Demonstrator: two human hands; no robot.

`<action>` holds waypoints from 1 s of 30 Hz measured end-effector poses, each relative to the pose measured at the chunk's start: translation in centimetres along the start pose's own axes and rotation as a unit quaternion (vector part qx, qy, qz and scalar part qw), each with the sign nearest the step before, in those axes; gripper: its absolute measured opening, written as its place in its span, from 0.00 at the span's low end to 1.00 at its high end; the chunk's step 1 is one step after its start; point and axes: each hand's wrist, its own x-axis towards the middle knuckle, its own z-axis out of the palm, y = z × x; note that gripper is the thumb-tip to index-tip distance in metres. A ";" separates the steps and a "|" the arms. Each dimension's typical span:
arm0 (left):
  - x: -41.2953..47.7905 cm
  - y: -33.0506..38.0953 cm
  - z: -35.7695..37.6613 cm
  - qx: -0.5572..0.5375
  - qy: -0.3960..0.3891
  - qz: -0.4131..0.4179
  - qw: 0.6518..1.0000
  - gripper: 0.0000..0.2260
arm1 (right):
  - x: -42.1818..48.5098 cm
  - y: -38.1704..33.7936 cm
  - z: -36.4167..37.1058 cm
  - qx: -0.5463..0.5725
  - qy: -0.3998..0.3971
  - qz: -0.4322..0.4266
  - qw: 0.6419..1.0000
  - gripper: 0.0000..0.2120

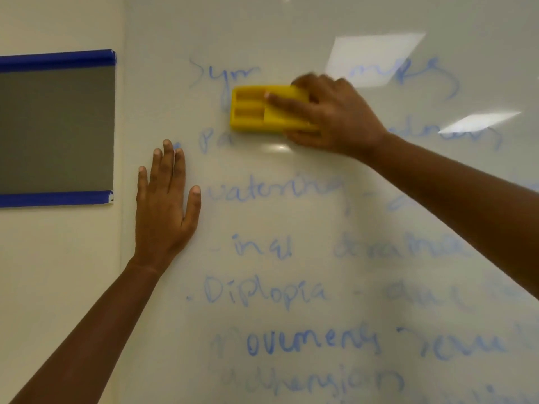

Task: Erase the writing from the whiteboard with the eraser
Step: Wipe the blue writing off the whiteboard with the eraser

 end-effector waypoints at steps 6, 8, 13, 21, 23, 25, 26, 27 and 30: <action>0.4 -0.6 -0.2 -0.017 0.012 -0.005 1.000 0.30 | 4.2 -0.6 1.3 -0.016 0.028 0.214 0.976 0.27; 0.6 -0.9 -0.2 -0.021 0.001 0.008 1.000 0.30 | 3.6 -3.3 1.8 -0.003 0.022 0.142 0.990 0.26; 0.3 -1.7 -0.4 0.012 0.011 -0.019 1.000 0.32 | 2.1 -4.4 1.3 0.038 0.014 -0.065 0.997 0.23; 0.1 -2.0 -0.3 0.011 0.006 -0.046 0.999 0.34 | 8.1 -2.7 2.6 -0.002 0.041 0.176 0.984 0.24; 0.1 -2.1 -0.3 0.006 0.005 -0.043 0.999 0.35 | 7.5 -4.8 3.0 0.008 0.031 0.138 0.990 0.24; 0.1 -2.2 -0.3 -0.002 0.002 -0.038 0.999 0.35 | 5.9 -6.7 3.0 0.039 0.035 0.051 0.997 0.24; 0.2 -2.2 -0.3 -0.006 0.001 -0.035 0.999 0.35 | 5.1 -7.1 2.8 0.052 0.039 0.001 0.998 0.23; 0.2 -2.3 -0.4 -0.009 0.000 -0.030 1.000 0.35 | 4.6 -7.0 2.6 0.055 0.039 -0.043 0.997 0.22; 0.3 -2.6 -0.6 -0.022 0.007 -0.021 1.000 0.34 | 5.7 -4.6 2.1 0.020 0.022 -0.078 0.996 0.23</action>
